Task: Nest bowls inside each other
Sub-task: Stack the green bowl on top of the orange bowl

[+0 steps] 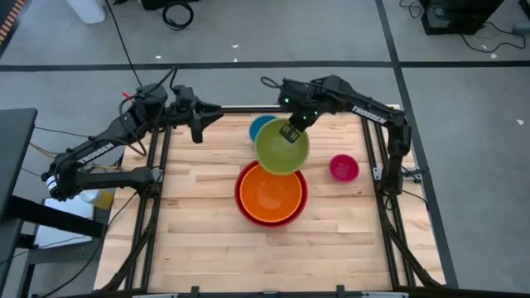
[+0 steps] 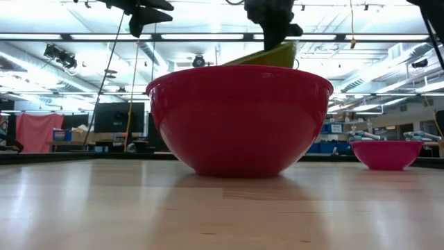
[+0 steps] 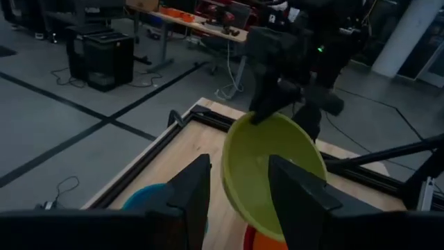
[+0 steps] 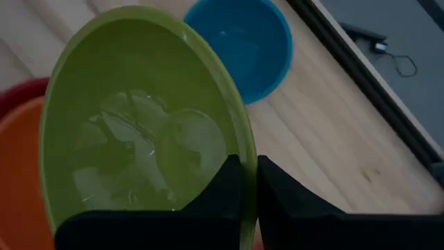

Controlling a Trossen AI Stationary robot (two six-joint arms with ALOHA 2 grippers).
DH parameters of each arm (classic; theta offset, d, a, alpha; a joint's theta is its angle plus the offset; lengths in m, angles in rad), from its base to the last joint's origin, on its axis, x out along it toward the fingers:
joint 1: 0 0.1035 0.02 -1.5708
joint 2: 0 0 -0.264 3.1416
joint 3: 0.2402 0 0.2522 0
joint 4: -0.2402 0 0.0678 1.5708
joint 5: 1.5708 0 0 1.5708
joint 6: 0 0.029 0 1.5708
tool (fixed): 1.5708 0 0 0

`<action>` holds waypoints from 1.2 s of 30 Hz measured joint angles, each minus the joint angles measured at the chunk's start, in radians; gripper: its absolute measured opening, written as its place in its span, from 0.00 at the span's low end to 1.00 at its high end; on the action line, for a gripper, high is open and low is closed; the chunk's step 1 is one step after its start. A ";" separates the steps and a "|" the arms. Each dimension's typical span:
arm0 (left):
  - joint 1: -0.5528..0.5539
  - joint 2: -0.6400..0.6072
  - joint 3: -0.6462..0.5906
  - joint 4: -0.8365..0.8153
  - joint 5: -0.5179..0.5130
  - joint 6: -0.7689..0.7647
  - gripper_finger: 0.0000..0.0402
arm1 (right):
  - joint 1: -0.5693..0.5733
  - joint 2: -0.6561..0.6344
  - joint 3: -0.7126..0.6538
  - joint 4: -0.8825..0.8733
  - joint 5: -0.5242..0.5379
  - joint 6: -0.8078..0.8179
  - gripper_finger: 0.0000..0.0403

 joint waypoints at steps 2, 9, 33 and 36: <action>0.000 0.007 0.000 0.002 0.000 0.000 0.38 | 0.034 -0.002 -0.001 0.023 0.000 0.033 0.07; -0.004 0.032 0.000 -0.001 0.000 0.008 0.38 | 0.149 0.020 -0.079 0.082 -0.026 0.053 0.07; -0.037 0.069 0.000 -0.076 -0.070 -0.057 0.38 | 0.208 0.028 -0.502 0.444 -0.194 0.079 0.28; -0.037 0.069 0.000 -0.108 -0.079 -0.058 0.38 | 0.207 0.027 -0.453 0.417 -0.197 0.087 0.33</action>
